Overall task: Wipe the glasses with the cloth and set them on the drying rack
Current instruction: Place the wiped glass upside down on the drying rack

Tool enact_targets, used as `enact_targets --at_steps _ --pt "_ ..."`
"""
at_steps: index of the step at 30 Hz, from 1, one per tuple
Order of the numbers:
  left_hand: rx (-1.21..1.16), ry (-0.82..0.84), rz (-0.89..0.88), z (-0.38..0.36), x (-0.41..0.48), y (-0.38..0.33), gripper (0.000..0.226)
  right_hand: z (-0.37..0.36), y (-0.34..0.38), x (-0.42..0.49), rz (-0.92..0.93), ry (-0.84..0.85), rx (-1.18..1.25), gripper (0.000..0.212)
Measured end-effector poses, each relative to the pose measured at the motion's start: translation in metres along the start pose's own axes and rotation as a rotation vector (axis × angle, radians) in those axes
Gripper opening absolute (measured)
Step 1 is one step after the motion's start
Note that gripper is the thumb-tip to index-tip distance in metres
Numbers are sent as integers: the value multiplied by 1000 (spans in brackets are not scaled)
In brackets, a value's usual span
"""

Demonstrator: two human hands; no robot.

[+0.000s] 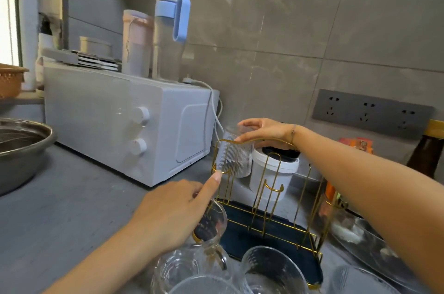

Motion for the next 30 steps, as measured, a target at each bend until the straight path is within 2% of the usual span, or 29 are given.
enact_targets --at_steps 4,7,9,13,16,19,30 --pt "15 -3 -4 -1 1 -1 102 -7 -2 -2 2 91 -20 69" --pt "22 -4 2 -1 1 -3 98 -16 -3 -5 -3 181 -82 49" --pt "33 2 2 -1 1 -7 99 -19 -4 -6 -5 207 -124 47" --pt "39 0 3 -1 1 -8 99 -25 -2 -5 -1 232 -137 46" --pt "41 1 -8 -1 1 -8 86 -29 1 -5 4 245 -143 46" --pt "40 18 -3 -2 1 -8 95 -34 4 -8 4 270 -192 49" --pt "33 10 -13 -3 3 -8 95 -34 6 -16 0 274 -204 48"
Point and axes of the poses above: each hand's wrist, its own x-axis towards the middle knuckle, its own z-axis out of the back of the hand, y = z × x, the point moved 8 cm from there along x, towards the middle knuckle, and after that the axes turned 5 degrees about -y, right-handed, at the moved point
